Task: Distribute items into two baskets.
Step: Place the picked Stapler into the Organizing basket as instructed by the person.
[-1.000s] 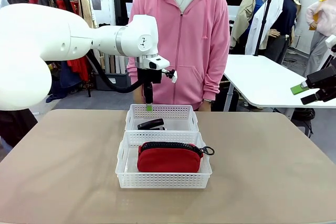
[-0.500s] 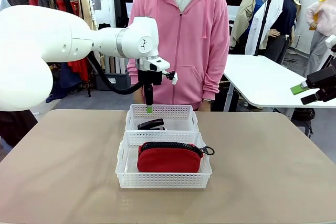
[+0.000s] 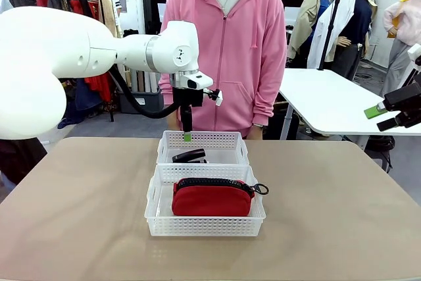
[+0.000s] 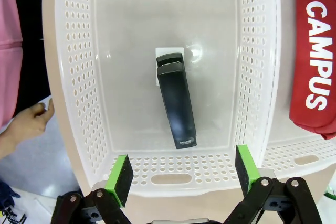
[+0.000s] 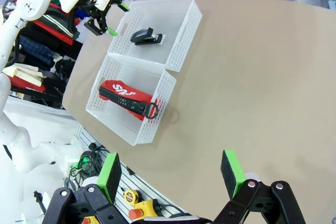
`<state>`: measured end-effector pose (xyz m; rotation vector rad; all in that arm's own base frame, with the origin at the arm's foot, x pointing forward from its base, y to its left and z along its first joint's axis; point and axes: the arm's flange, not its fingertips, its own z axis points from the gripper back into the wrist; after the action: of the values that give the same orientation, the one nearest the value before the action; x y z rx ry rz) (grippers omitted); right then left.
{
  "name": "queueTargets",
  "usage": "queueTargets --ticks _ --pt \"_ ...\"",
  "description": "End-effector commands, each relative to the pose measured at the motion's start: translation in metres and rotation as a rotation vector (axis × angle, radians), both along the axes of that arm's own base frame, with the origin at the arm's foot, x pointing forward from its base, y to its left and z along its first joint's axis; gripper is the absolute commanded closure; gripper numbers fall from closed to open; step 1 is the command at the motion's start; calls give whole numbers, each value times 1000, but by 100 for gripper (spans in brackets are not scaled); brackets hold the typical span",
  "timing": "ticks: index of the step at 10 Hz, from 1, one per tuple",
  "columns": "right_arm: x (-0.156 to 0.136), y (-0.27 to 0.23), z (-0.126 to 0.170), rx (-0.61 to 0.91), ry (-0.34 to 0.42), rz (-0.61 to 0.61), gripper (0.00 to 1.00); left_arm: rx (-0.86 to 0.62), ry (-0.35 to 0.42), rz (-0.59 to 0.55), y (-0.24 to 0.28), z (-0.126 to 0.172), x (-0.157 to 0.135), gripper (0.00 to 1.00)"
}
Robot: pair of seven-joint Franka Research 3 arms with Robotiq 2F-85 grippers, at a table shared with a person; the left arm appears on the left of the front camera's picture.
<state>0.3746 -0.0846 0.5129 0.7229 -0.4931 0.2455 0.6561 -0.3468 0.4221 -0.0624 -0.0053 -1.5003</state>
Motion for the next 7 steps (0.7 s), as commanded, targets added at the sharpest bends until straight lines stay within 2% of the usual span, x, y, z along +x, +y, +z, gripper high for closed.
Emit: queueTargets --ticks 1,7 --pt "1 1 0 16 -14 3 0 5 -9 -1 0 3 1 0" --pt "1 1 0 16 -14 3 0 5 -9 -1 0 3 1 0"
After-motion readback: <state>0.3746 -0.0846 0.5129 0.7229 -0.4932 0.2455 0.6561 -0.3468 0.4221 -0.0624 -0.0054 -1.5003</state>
